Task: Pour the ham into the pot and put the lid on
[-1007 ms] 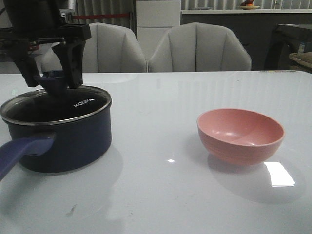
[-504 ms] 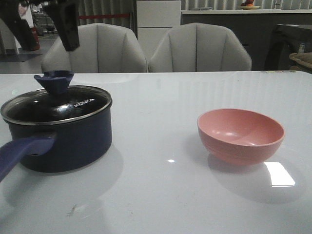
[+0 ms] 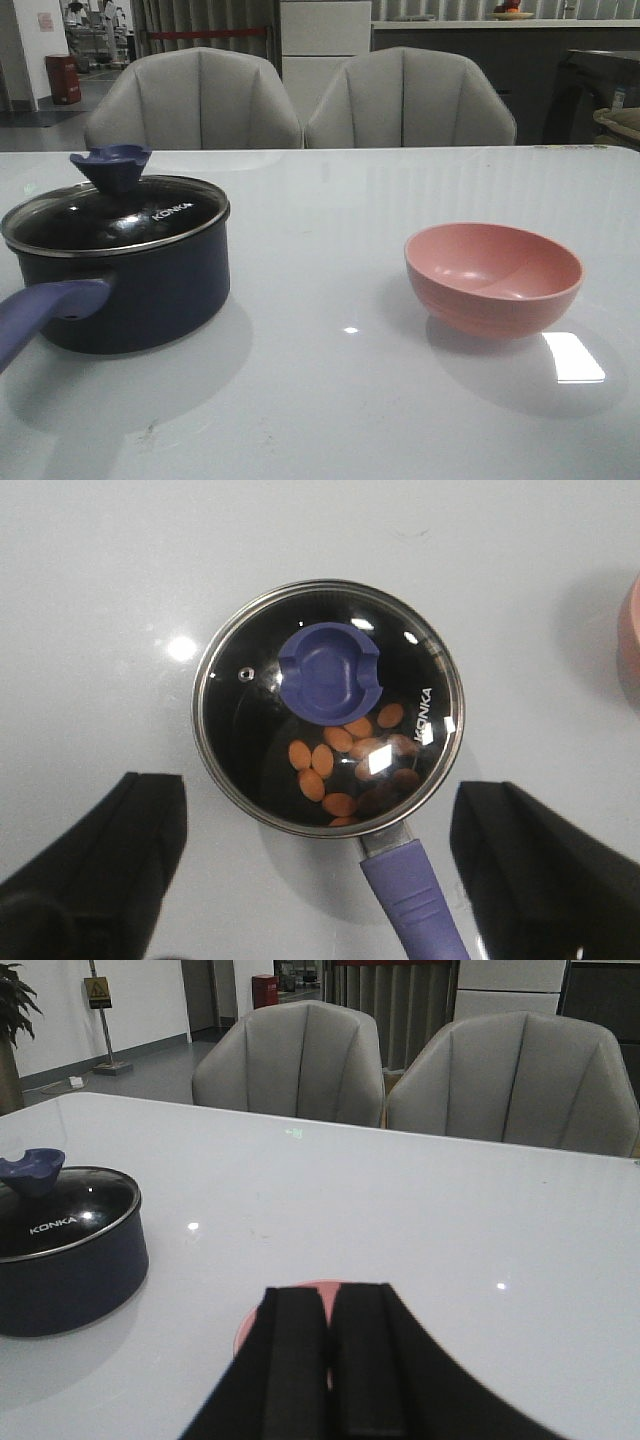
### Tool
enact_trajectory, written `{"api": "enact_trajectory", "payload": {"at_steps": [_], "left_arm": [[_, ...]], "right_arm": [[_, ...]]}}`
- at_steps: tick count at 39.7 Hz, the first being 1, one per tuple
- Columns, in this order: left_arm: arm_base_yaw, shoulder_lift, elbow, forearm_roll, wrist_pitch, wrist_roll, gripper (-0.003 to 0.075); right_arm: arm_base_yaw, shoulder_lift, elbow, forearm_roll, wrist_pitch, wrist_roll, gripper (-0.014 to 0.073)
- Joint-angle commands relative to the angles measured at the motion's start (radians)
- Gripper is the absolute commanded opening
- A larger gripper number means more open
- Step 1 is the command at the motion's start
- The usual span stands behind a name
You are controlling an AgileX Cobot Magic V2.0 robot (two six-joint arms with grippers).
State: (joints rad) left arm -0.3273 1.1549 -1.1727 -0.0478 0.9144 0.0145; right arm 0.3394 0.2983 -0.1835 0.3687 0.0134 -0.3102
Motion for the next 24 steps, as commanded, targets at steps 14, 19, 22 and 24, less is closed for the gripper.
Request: {"api": "enact_trajectory", "payload": {"at_steps": [14, 19, 22, 24], "left_arm": [[-0.005, -0.593, 0.537, -0.027, -0.493, 0.000, 0.0556], [-0.005, -0.764, 0.665, -0.027, -0.512, 0.000, 0.0547], [-0.005, -0.860, 0.724, -0.027, -0.518, 0.000, 0.0512], [-0.005, -0.913, 0.754, -0.027, -0.532, 0.000, 0.0471]], "right_arm": [[-0.001, 0.006, -0.024, 0.003, -0.071, -0.005, 0.0148], [-0.001, 0.006, -0.024, 0.003, -0.071, -0.005, 0.0148], [-0.001, 0.006, -0.024, 0.003, -0.071, -0.005, 0.0148], [-0.001, 0.006, -0.024, 0.003, -0.071, -0.005, 0.0148]]}}
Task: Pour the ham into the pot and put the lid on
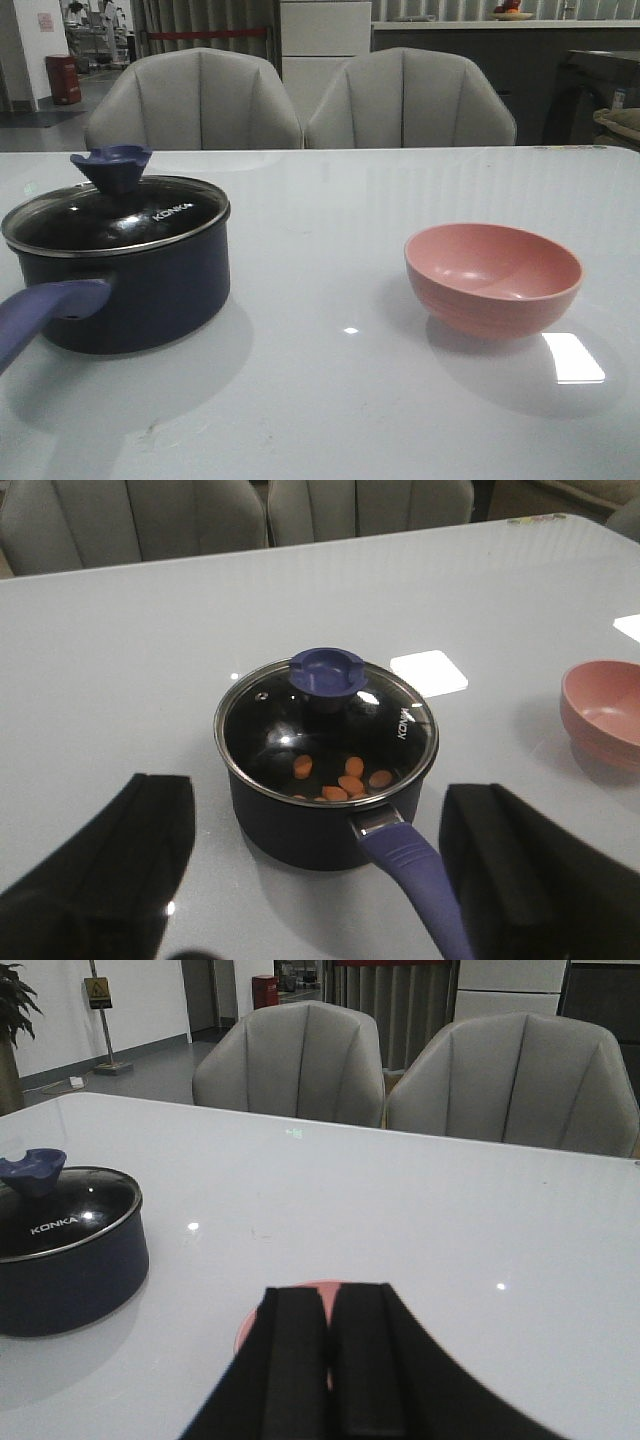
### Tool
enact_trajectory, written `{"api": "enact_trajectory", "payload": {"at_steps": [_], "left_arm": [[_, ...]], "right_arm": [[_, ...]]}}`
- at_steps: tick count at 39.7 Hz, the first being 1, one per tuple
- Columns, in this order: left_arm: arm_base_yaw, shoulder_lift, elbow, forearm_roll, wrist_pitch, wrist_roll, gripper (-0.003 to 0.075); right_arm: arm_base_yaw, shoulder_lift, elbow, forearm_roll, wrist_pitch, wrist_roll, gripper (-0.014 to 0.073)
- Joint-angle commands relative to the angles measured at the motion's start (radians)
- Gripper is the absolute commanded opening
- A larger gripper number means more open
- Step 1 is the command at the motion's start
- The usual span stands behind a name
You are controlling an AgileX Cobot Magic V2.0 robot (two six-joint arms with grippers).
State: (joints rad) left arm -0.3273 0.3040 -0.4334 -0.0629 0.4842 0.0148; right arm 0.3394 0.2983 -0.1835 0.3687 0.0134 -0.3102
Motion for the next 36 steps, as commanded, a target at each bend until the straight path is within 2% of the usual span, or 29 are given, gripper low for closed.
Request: {"api": "enact_trajectory", "payload": {"at_steps": [1, 8, 12, 36], "left_arm": [[-0.005, -0.090, 0.029, -0.012, -0.108, 0.000, 0.0442], [-0.005, -0.191, 0.084, -0.010, -0.123, 0.000, 0.0208], [-0.005, -0.193, 0.086, -0.010, -0.121, 0.000, 0.0109], [-0.005, -0.193, 0.087, -0.013, -0.100, 0.000, 0.0113]], "right_arm": [[-0.001, 0.006, -0.024, 0.003, -0.071, -0.005, 0.0148], [-0.001, 0.006, -0.024, 0.003, -0.071, -0.005, 0.0148], [-0.001, 0.006, -0.024, 0.003, -0.071, -0.005, 0.0148], [-0.001, 0.006, -0.024, 0.003, -0.071, -0.005, 0.0148]]}}
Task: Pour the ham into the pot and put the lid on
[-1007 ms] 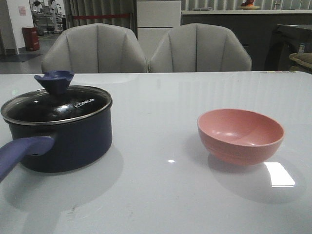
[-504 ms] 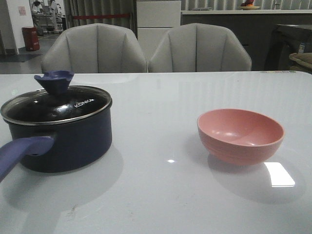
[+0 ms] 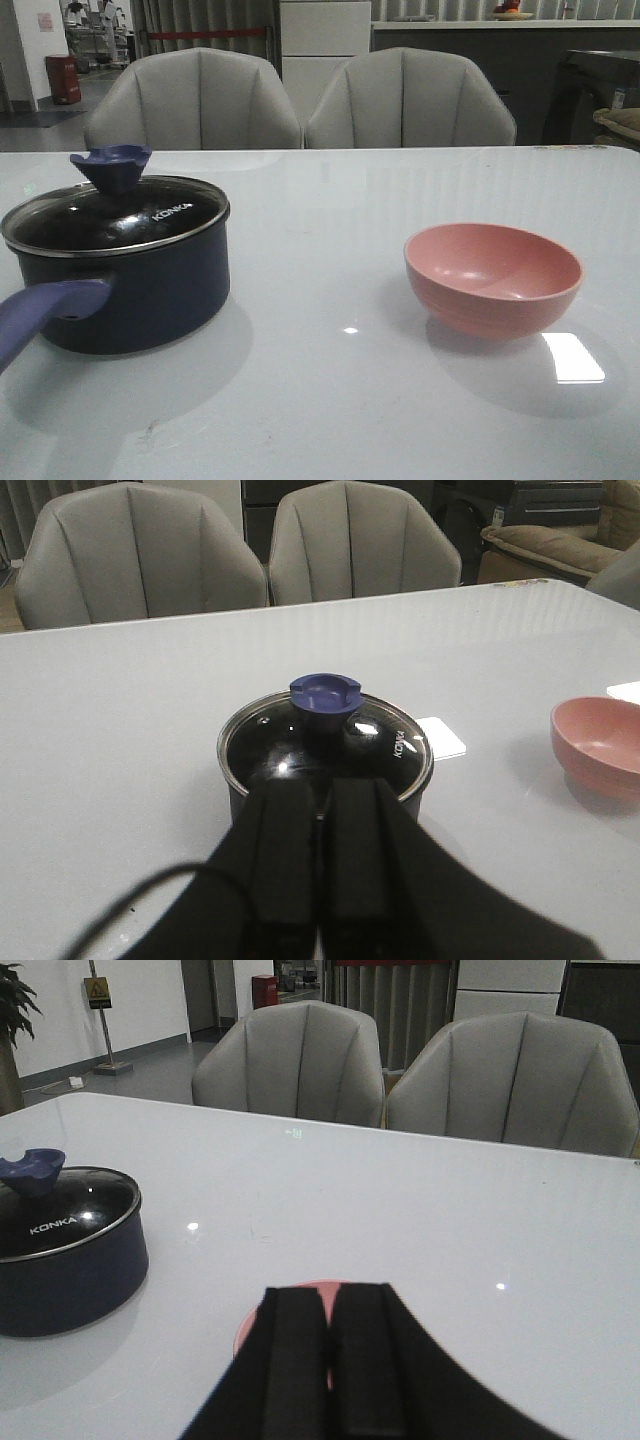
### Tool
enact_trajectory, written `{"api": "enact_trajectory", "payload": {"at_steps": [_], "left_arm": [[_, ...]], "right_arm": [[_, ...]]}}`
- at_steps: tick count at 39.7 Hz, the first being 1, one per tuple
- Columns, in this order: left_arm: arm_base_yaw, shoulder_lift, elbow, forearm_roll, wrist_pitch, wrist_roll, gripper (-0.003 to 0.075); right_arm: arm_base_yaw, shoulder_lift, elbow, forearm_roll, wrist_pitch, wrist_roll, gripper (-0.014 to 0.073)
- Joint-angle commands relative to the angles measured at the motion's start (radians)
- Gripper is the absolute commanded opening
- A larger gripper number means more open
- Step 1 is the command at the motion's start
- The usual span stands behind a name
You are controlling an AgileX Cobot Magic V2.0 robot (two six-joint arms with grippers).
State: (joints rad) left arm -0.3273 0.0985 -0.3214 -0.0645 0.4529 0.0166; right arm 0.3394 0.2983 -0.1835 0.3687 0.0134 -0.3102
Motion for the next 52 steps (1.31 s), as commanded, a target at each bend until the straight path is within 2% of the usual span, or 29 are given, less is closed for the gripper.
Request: {"api": "enact_trajectory", "payload": {"at_steps": [1, 5, 8, 15, 19, 27, 52], "left_arm": [[-0.005, 0.013, -0.025, -0.012, -0.068, -0.002, 0.0113], [-0.005, 0.013, -0.005, 0.004, -0.090, -0.002, 0.0113], [0.005, 0.013, 0.043, 0.056, -0.178, -0.002, 0.0113], [0.124, -0.001, 0.203, 0.064, -0.453, -0.010, 0.0113], [0.198, -0.046, 0.276, 0.058, -0.520, -0.045, 0.0113], [0.274, -0.126, 0.360, 0.058, -0.537, -0.065, 0.0113], [0.276, -0.124, 0.358, 0.058, -0.515, -0.065, 0.0113]], "right_arm": [[-0.001, 0.006, -0.024, 0.003, -0.071, -0.005, 0.0148], [-0.001, 0.006, -0.024, 0.003, -0.071, -0.005, 0.0148], [-0.001, 0.006, -0.024, 0.003, -0.071, -0.005, 0.0148], [-0.001, 0.006, -0.024, 0.003, -0.071, -0.005, 0.0148], [-0.001, 0.006, -0.024, 0.003, -0.071, -0.005, 0.0148], [-0.001, 0.006, -0.024, 0.003, -0.071, -0.005, 0.0148], [-0.001, 0.006, -0.024, 0.003, -0.069, -0.005, 0.0148]]}}
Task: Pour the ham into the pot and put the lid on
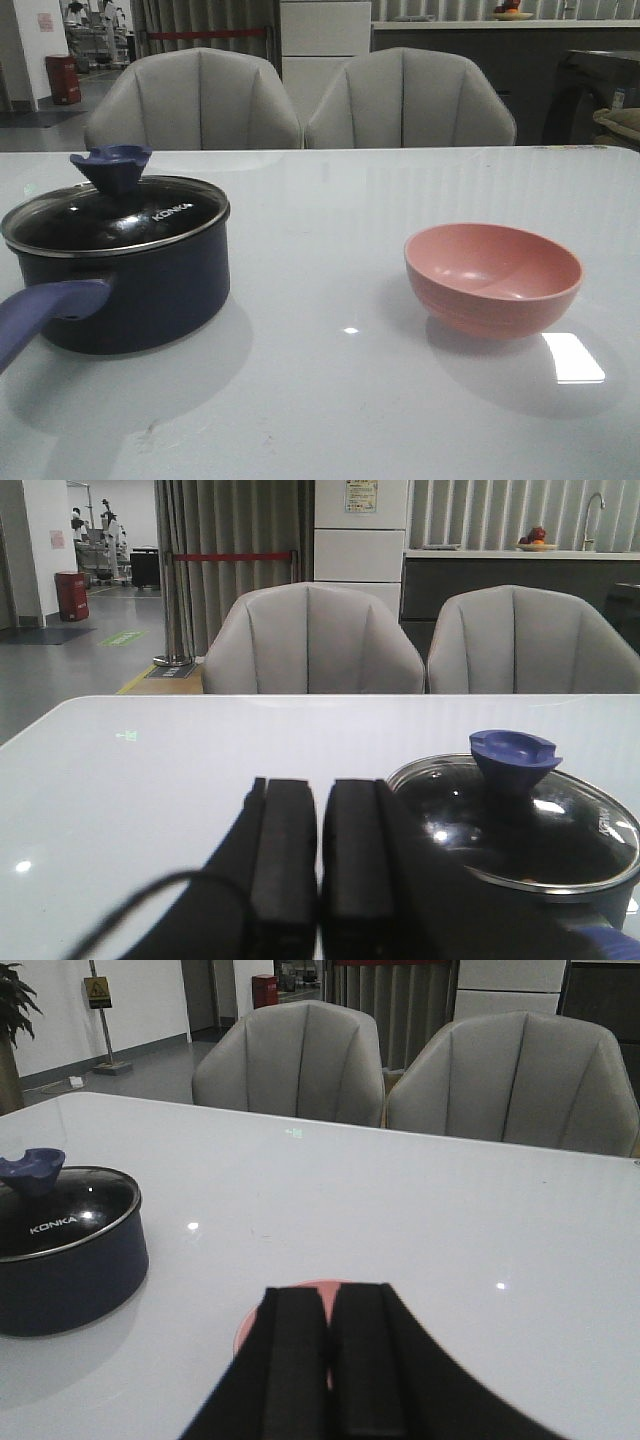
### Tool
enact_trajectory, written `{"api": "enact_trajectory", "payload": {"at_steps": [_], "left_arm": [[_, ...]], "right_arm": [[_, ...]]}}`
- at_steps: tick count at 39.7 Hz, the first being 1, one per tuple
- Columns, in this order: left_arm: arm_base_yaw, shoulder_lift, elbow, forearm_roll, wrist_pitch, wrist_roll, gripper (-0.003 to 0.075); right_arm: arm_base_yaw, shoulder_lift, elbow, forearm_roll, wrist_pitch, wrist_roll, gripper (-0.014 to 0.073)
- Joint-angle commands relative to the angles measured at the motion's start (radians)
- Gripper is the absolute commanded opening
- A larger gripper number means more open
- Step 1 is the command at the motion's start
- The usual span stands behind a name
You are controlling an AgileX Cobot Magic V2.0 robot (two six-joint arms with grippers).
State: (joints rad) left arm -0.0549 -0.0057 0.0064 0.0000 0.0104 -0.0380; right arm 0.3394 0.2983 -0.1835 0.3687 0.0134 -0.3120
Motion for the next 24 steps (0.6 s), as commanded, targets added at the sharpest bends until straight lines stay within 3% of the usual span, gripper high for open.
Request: {"api": "enact_trajectory", "payload": {"at_steps": [1, 20, 24], "left_arm": [[0.003, -0.020, 0.031, -0.007, -0.072, -0.011, 0.0113], [0.003, -0.020, 0.031, -0.007, -0.072, -0.011, 0.0113], [0.003, -0.020, 0.031, -0.007, -0.072, -0.011, 0.0113]], "right_arm": [[-0.001, 0.006, -0.024, 0.003, -0.069, -0.003, 0.0148], [-0.001, 0.006, -0.014, 0.002, -0.076, -0.003, 0.0148], [-0.015, 0.006, 0.007, -0.096, -0.082, -0.003, 0.0148]]}}
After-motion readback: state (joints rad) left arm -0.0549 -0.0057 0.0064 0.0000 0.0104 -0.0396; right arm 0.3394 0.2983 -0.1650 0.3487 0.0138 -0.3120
